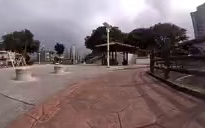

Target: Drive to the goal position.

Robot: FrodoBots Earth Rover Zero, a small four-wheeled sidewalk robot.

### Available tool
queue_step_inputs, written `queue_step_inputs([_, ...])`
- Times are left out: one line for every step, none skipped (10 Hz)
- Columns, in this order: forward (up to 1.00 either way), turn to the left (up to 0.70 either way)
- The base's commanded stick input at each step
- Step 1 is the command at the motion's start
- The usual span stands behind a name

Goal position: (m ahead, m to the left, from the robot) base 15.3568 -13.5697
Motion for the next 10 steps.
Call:
queue_step_inputs([1.0,-0.3])
queue_step_inputs([1.0,-0.4])
queue_step_inputs([1.0,0.0])
queue_step_inputs([1.0,0.0])
queue_step_inputs([1.0,0.0])
queue_step_inputs([1.0,0.0])
queue_step_inputs([1.0,0.0])
queue_step_inputs([1.0,-0.29])
queue_step_inputs([1.0,-0.4])
queue_step_inputs([1.0,0.0])
